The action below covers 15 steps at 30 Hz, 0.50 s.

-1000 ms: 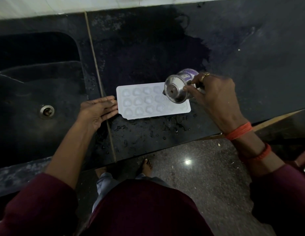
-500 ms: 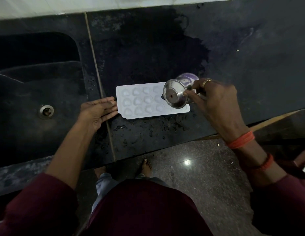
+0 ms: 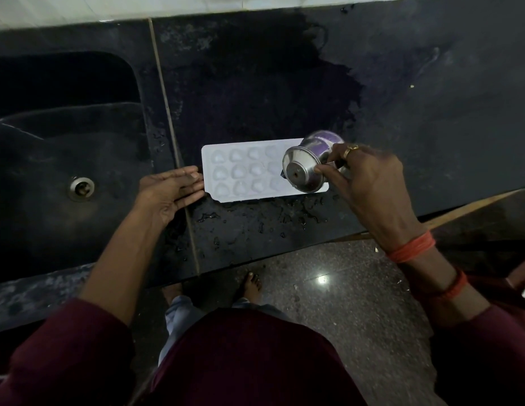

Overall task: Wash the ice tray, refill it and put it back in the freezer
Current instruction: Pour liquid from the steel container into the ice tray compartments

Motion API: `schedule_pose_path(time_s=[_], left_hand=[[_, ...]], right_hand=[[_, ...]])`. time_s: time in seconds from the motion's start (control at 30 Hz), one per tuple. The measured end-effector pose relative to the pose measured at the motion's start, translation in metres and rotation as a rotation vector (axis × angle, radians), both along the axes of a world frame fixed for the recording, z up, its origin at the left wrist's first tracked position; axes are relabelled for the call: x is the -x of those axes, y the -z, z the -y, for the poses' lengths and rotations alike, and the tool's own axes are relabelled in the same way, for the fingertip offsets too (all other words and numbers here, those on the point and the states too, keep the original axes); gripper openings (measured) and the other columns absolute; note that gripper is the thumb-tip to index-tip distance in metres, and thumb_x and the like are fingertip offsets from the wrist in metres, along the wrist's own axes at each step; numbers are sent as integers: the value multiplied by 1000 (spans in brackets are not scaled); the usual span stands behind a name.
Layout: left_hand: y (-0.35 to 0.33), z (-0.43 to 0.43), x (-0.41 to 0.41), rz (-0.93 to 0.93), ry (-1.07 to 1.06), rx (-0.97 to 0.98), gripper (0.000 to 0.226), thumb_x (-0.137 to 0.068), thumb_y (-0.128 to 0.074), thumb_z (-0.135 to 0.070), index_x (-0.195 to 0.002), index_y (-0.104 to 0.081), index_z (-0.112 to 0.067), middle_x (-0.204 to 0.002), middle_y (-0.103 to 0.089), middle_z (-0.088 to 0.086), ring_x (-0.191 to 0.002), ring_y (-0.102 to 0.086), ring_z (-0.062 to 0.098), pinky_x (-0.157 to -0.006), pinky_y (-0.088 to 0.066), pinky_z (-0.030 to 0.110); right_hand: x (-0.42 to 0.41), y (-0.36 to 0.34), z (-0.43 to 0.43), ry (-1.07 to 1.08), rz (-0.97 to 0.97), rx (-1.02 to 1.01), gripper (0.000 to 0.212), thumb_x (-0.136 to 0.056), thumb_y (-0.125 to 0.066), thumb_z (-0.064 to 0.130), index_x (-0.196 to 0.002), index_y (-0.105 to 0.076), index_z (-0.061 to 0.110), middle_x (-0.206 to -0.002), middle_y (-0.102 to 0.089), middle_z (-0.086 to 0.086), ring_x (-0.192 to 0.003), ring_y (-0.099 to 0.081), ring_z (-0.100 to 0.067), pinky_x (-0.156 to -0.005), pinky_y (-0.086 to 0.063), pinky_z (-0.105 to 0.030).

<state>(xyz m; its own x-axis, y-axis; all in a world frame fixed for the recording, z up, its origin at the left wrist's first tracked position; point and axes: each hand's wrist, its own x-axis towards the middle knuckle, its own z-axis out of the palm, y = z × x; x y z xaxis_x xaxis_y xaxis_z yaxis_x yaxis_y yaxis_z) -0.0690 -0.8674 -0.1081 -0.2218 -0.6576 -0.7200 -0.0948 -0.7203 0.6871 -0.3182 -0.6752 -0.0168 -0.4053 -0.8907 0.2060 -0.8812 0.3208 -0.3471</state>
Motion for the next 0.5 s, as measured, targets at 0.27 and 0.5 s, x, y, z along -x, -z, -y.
schedule_pose_path(time_s=[0.27, 0.5], left_hand=[[3, 0, 0, 0, -1, -4, 10, -91, -70, 1, -97, -72, -6, -75, -79, 5, -72, -78, 14, -61, -63, 25], [6, 0, 0, -3, 4, -1, 11, -92, -69, 1, -101, -72, -5, -81, -79, 8, -77, -78, 16, -64, -63, 26]], right_hand=[[1, 1, 0, 0, -4, -17, 29, -90, -70, 41, -98, -73, 14, -92, -72, -7, -78, -67, -27, -69, -55, -45], [0, 2, 0, 1, 4, -13, 29, -89, -70, 42, -96, -73, 14, -96, -73, -6, -80, -68, -28, -69, -56, -45]])
